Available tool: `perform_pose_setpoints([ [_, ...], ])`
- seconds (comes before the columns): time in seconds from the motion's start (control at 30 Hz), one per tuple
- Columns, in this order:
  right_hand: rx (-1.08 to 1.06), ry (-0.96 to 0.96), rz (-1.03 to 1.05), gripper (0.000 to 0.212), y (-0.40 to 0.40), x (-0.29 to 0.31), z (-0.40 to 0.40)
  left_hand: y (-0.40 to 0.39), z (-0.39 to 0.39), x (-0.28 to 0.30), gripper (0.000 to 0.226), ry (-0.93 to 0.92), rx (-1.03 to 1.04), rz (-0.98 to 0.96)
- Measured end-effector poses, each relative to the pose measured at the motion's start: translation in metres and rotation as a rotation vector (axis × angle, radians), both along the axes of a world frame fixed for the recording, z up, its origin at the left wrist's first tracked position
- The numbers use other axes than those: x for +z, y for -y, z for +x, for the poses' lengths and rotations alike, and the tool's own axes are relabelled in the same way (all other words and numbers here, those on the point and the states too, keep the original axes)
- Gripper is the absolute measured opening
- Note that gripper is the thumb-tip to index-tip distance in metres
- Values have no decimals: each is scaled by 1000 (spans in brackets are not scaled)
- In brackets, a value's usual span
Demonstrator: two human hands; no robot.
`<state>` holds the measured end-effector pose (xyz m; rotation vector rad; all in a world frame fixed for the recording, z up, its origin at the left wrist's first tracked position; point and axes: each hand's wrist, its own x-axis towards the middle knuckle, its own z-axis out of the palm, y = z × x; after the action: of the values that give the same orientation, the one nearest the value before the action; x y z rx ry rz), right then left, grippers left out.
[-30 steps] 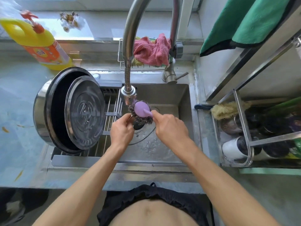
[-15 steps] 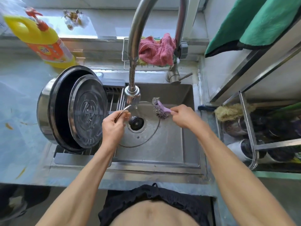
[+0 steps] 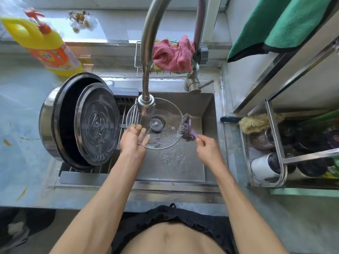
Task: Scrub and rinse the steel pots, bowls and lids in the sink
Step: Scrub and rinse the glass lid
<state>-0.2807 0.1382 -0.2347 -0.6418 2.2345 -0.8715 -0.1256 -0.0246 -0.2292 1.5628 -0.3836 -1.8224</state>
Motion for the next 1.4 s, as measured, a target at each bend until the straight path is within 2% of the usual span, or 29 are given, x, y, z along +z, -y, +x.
perform_pose_setpoints([
  [0.07,-25,-61,-25,33,-5,7,8,-3,-6,1,35,-63,16,57],
  [0.2,-9,-185,-49,31,-16,21,24,-7,-11,4,31,-39,-18,105],
  [0.33,129,-369,-50,33,-24,38,39,-15,-18,10,28,-103,-75,185],
  [0.43,262,-503,-28,37,-28,45,50,-23,-24,20,34,-96,-155,181],
  [0.53,253,-551,29,37,-30,43,38,-24,-20,27,43,-93,-214,146],
  [0.63,203,-604,85,38,-26,45,24,-25,-18,38,41,-95,-271,153],
  [0.73,366,-688,34,44,-23,52,45,-22,-13,42,28,-92,-263,192],
  [0.8,393,-681,45,40,-25,50,44,-22,-6,40,32,-93,-284,183],
  [0.93,163,-532,126,28,-24,35,2,-28,2,37,45,-119,-344,150],
  [1.0,-51,-280,15,26,-20,29,-1,-32,5,36,42,-155,-339,155],
  [1.1,-376,225,-153,32,-3,29,10,-44,7,30,40,-147,-356,153],
  [1.17,-452,405,-172,35,11,25,17,-55,4,29,31,-146,-412,110],
  [1.27,-533,527,-199,18,26,13,24,-64,8,27,26,-132,-501,6],
  [1.3,-555,581,-219,20,29,9,24,-61,12,27,26,-123,-527,-19],
  [1.4,-549,705,-271,21,33,7,21,-44,25,25,17,-1,-641,-78],
])
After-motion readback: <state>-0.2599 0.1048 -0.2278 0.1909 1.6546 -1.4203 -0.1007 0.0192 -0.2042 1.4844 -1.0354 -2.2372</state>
